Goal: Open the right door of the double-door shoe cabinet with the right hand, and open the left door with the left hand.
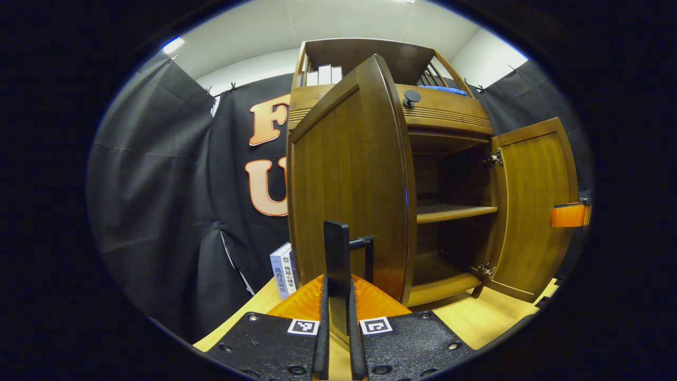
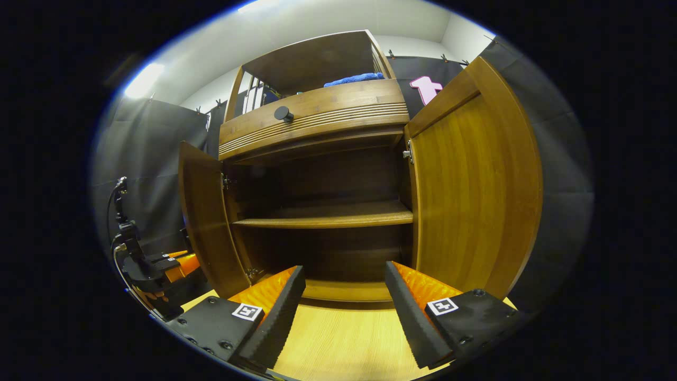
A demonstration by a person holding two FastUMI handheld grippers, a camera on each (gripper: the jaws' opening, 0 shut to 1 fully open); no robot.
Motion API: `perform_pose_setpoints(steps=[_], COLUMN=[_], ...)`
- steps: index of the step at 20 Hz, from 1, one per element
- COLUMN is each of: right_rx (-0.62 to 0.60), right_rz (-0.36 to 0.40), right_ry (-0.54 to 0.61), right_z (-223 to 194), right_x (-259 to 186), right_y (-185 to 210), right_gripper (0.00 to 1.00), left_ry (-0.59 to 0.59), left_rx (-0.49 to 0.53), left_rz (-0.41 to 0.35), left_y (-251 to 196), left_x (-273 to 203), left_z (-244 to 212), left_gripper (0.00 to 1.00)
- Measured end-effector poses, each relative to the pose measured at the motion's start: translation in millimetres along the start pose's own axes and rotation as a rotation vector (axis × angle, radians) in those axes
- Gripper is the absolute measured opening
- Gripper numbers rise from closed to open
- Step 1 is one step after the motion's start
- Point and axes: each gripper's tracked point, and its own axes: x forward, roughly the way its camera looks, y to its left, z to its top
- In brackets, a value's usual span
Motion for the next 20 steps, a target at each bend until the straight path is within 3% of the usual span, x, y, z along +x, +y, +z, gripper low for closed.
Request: perform_pose_setpoints(steps=[2,3,4,5,6,8,9,10,12,14,15,16,20], right_rx=[0.001,0.0,-0.002,-0.003,-0.005,-0.012,-0.015,-0.018,-0.024,-0.035,-0.041,-0.047,-0.061], right_rz=[0.01,0.014,0.017,0.019,0.022,0.022,0.023,0.023,0.017,0.016,0.018,0.02,0.025], right_ry=[0.002,0.005,0.011,0.011,0.009,0.008,0.011,0.015,0.016,0.014,0.016,0.02,0.031], right_z=[-0.4,-1.0,-1.7,-1.2,-0.3,0.0,-0.6,-0.9,0.0,1.5,1.6,1.1,-0.9], right_x=[2.1,3.5,4.6,5.4,5.9,6.2,6.4,6.9,6.6,7.6,7.2,8.7,10.3], right_y=[3.0,4.8,5.2,6.7,8.6,10.1,11.3,12.3,14.4,17.9,20.2,22.4,33.7], right_gripper=[0.89,1.0,0.89,0.89,0.98,0.98,0.98,0.98,0.98,0.98,0.98,0.98,0.98], left_ry=[-0.021,-0.03,-0.033,-0.026,-0.014,-0.014,-0.015,-0.022,-0.011,-0.019,-0.034,-0.036,-0.059], left_rx=[-0.057,-0.067,-0.067,-0.064,-0.065,-0.07,-0.076,-0.068,0.042,0.067,0.057,0.041,-0.072], left_rz=[0.043,0.063,0.084,0.106,0.124,0.145,0.125,0.106,0.072,0.011,-0.014,-0.03,-0.098], left_y=[17.6,27.0,35.8,45.1,52.3,70.4,70.3,72.6,80.7,89.0,94.9,105.3,127.7], left_x=[-6.8,-10.2,-11.0,-10.6,-10.6,-13.2,-15.8,-16.3,-11.1,-11.7,-7.5,-8.5,-6.0], left_z=[1.2,1.4,-1.8,-5.0,-8.3,-9.4,-9.0,-10.2,-11.7,-11.2,-10.7,-11.9,-13.8], left_gripper=[0.12,0.12,0.11,0.1,0.11,0.12,0.03,0.0,0.0,0.0,0.0,0.07,0.1])
